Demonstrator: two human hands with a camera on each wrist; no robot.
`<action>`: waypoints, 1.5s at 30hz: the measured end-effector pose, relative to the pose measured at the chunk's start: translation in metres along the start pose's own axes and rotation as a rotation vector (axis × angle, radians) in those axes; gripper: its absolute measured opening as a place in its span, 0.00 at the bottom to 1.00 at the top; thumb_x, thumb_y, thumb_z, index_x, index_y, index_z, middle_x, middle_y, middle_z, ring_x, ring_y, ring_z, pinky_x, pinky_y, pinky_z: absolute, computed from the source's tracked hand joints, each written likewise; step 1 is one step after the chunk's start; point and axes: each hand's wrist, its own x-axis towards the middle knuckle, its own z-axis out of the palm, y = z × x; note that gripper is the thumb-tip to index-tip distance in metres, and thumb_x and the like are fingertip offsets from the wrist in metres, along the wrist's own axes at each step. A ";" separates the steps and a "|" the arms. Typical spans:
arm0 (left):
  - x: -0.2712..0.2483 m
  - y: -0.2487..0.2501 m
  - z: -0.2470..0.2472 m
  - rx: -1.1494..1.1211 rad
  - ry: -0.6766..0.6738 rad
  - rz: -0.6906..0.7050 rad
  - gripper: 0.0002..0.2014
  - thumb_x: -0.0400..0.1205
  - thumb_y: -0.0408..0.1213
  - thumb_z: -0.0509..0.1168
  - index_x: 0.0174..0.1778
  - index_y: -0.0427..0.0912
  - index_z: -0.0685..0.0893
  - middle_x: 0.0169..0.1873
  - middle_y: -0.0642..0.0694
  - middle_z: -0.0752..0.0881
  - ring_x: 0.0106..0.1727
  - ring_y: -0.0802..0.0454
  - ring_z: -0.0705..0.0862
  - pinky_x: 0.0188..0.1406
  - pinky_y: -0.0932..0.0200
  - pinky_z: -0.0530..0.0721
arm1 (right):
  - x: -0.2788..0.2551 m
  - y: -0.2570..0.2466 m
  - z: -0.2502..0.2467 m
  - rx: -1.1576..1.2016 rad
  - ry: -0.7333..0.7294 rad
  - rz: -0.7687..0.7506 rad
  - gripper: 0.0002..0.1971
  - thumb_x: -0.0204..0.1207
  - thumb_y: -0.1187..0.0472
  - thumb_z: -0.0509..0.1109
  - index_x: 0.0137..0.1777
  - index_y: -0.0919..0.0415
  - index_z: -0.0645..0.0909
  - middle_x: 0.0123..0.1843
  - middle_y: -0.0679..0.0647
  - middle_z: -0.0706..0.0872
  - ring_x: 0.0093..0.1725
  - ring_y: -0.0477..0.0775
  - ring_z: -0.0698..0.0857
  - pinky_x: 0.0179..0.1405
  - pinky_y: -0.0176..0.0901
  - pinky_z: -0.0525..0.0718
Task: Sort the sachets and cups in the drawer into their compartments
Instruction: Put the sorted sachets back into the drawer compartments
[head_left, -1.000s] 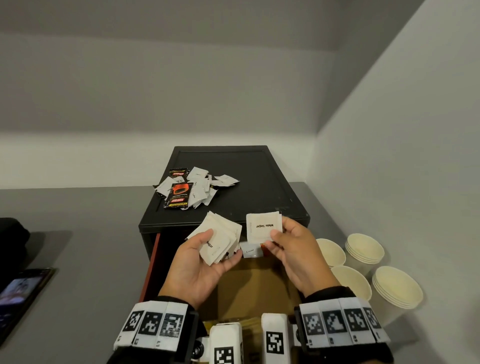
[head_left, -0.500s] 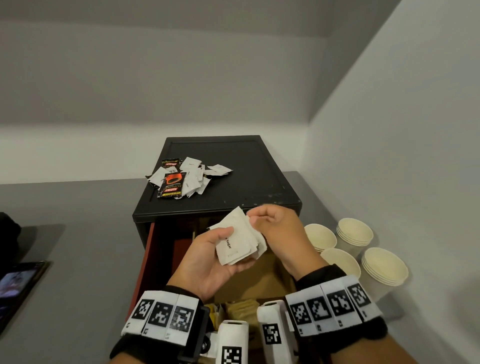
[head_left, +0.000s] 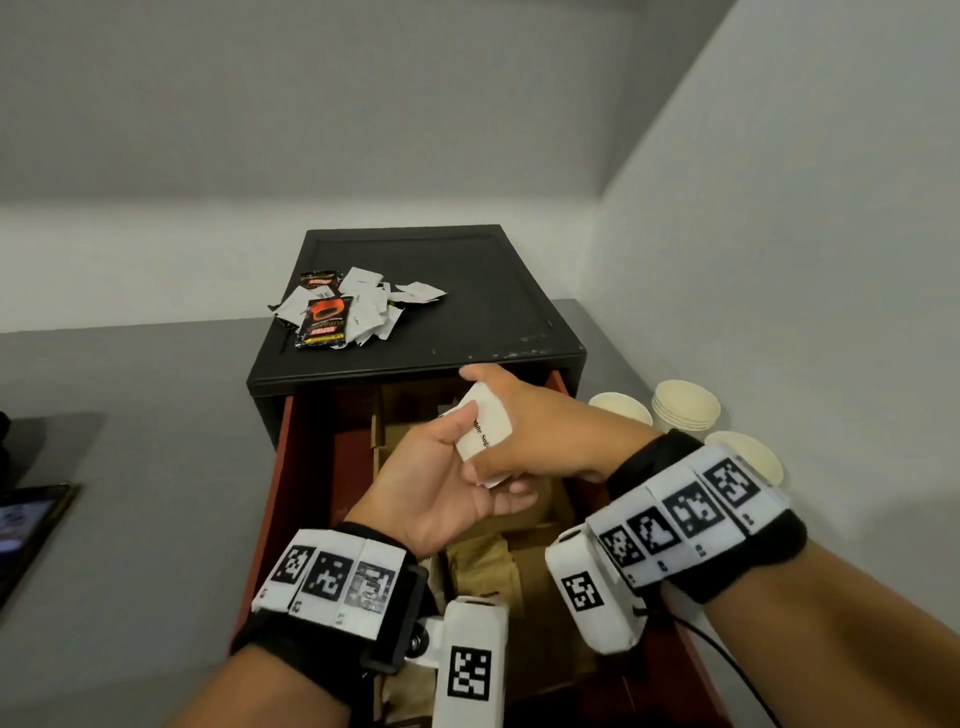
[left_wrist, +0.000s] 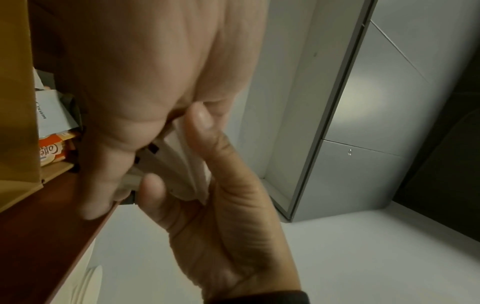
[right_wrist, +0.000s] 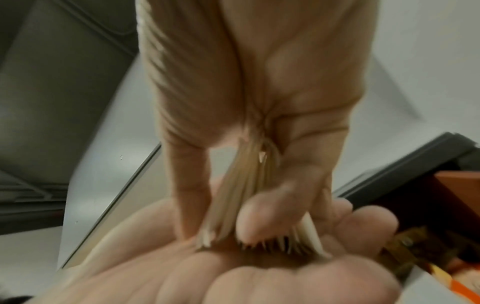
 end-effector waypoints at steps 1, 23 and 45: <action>-0.001 0.000 0.000 0.035 -0.009 -0.020 0.19 0.86 0.44 0.50 0.67 0.41 0.76 0.53 0.36 0.85 0.44 0.40 0.82 0.48 0.44 0.77 | -0.001 0.001 0.001 0.035 0.019 -0.004 0.38 0.69 0.67 0.75 0.75 0.48 0.61 0.56 0.52 0.78 0.47 0.51 0.83 0.38 0.42 0.86; 0.005 -0.027 0.029 0.737 0.027 -0.361 0.10 0.78 0.24 0.65 0.49 0.44 0.81 0.39 0.45 0.86 0.40 0.53 0.86 0.34 0.66 0.86 | -0.061 0.032 -0.001 -0.374 -0.060 0.139 0.50 0.68 0.64 0.77 0.82 0.46 0.48 0.70 0.53 0.76 0.62 0.54 0.78 0.58 0.45 0.80; 0.041 -0.058 0.018 0.679 0.412 -0.457 0.15 0.80 0.20 0.59 0.61 0.37 0.72 0.47 0.37 0.82 0.44 0.44 0.82 0.20 0.59 0.85 | -0.101 0.111 -0.001 0.145 0.181 0.278 0.25 0.81 0.58 0.65 0.77 0.53 0.66 0.46 0.50 0.79 0.44 0.49 0.81 0.48 0.43 0.83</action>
